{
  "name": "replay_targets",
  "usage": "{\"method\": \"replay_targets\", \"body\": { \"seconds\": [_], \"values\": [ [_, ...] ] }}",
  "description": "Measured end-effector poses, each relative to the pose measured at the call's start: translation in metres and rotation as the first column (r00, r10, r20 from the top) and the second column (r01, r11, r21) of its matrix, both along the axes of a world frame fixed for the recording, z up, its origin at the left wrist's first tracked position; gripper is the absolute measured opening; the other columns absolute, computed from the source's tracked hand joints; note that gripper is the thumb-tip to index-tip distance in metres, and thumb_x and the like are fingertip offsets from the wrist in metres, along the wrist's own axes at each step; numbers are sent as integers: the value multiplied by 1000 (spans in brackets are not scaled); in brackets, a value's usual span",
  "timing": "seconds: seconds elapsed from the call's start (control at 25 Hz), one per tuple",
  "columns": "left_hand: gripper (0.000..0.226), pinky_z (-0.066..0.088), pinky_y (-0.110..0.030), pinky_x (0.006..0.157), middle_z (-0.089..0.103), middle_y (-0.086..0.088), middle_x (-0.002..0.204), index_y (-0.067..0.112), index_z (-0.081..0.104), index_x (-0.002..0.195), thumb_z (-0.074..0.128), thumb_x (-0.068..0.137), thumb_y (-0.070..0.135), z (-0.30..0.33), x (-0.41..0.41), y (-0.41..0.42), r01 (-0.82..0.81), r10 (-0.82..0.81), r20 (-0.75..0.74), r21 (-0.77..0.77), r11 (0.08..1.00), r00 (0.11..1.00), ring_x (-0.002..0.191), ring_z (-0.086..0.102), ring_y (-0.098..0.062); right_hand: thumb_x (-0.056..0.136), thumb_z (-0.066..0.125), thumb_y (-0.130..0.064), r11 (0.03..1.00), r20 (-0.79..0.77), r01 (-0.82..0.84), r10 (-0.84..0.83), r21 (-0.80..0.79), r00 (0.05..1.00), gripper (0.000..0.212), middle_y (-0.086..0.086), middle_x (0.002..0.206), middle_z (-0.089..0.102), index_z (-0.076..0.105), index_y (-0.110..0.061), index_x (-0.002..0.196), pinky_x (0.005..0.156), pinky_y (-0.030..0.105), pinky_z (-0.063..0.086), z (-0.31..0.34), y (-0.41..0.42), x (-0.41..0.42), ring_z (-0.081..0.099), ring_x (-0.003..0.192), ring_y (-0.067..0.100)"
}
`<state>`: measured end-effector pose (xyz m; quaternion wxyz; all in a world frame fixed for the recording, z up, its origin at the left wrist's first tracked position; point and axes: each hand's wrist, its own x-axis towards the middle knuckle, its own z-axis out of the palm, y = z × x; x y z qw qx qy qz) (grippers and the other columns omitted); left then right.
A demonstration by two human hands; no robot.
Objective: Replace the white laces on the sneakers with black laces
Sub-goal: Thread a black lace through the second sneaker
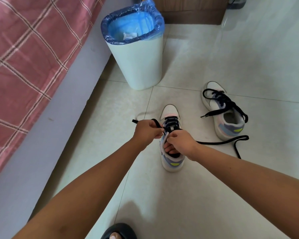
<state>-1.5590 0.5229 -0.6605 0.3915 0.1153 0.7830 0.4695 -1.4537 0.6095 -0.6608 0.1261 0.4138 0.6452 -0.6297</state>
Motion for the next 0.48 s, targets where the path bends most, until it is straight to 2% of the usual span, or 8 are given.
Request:
{"method": "replay_targets", "body": {
  "seconds": [0.12, 0.28, 0.4, 0.48],
  "values": [
    [9, 49, -20, 63, 66, -6, 74, 4, 68, 87, 71, 79, 3, -8, 1, 1, 60, -69, -118, -77, 995, 991, 67, 61, -13, 94, 40, 1, 997, -5, 7, -6, 78, 1000, 28, 11, 67, 58, 51, -8, 70, 40, 15, 46, -2, -5, -1, 53, 50, 17],
    [12, 51, -28, 75, 67, 1, 73, 7, 69, 86, 74, 76, 7, -12, 1, -4, 134, -146, -207, -69, 989, 967, 74, 63, -13, 94, 39, 3, 992, 5, 0, 0, 127, 1000, 29, 10, 64, 55, 49, -8, 69, 40, 16, 45, -7, -8, -3, 51, 49, 18],
    [11, 52, -27, 77, 70, 2, 79, 9, 69, 86, 75, 76, 10, -13, 5, -9, 185, -193, -261, -53, 981, 946, 77, 66, -12, 94, 38, 3, 998, -2, 61, -61, 29, 998, 28, 12, 63, 52, 49, -6, 70, 37, 15, 43, -7, -7, -4, 50, 39, 13],
    [13, 51, -26, 79, 72, 0, 87, 9, 70, 93, 70, 81, 11, -10, 9, -11, 200, -207, -326, -57, 978, 923, 83, 67, -12, 96, 40, -2, 997, -3, 60, -60, 40, 998, 24, 11, 64, 53, 51, -5, 76, 40, 17, 46, -8, -7, -4, 52, 43, 15]
  ]
}}
